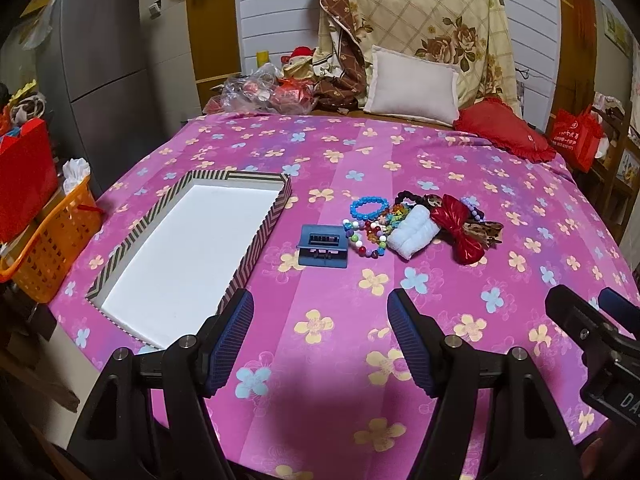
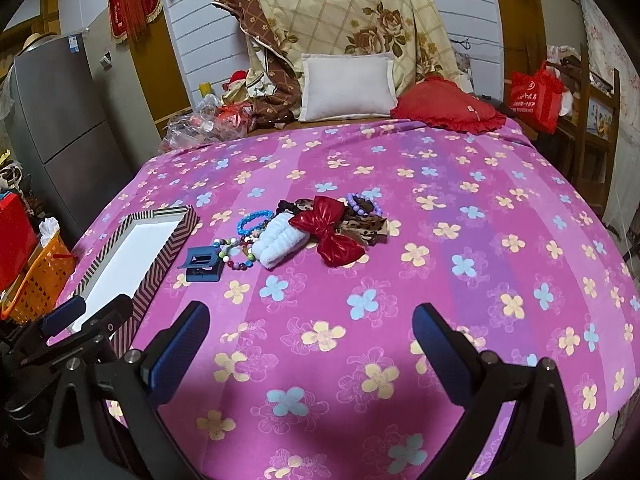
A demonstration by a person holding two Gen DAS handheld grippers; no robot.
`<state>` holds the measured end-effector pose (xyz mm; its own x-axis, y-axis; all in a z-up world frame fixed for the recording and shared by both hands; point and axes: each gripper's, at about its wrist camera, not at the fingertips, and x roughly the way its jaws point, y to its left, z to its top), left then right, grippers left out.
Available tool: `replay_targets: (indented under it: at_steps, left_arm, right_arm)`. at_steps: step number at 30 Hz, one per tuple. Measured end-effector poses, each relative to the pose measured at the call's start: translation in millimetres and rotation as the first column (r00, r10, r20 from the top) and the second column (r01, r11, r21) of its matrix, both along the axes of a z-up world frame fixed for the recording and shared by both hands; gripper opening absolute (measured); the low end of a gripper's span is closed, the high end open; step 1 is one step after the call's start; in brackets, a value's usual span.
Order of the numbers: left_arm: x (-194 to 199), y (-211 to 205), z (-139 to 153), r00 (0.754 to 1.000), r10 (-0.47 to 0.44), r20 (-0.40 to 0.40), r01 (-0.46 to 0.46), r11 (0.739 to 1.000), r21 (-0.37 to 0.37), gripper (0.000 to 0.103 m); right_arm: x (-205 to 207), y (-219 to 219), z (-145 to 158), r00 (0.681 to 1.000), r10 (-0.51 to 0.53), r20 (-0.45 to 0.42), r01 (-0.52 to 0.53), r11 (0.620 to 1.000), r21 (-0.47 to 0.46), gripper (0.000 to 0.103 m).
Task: Organize jewelry
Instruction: 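Move both grippers toward the pile of hair accessories, then lower the left gripper onto the dark blue claw clip and close it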
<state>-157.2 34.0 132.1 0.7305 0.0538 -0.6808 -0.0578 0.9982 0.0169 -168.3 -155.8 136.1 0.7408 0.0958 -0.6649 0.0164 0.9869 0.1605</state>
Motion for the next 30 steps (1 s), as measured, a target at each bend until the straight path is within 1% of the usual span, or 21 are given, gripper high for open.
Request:
replay_targets:
  at_steps: [5, 10, 30]
  left_arm:
    - [0.4, 0.2, -0.9, 1.000, 0.004, 0.000, -0.004, 1.000, -0.003, 0.058]
    - [1.5, 0.1, -3.0, 1.000, 0.006, -0.008, -0.006, 1.000, 0.002, 0.058]
    - [5.2, -2.3, -9.0, 1.000, 0.007, -0.030, -0.007, 1.000, -0.005, 0.058]
  right_arm:
    - [1.2, 0.5, -1.9, 1.000, 0.000, 0.001, 0.000, 1.000, -0.002, 0.103]
    - [1.7, -1.1, -3.5, 1.000, 0.003, 0.001, -0.003, 1.000, 0.017, 0.103]
    - [5.2, 6.1, -5.5, 1.000, 0.025, 0.001, -0.025, 1.000, -0.010, 0.103]
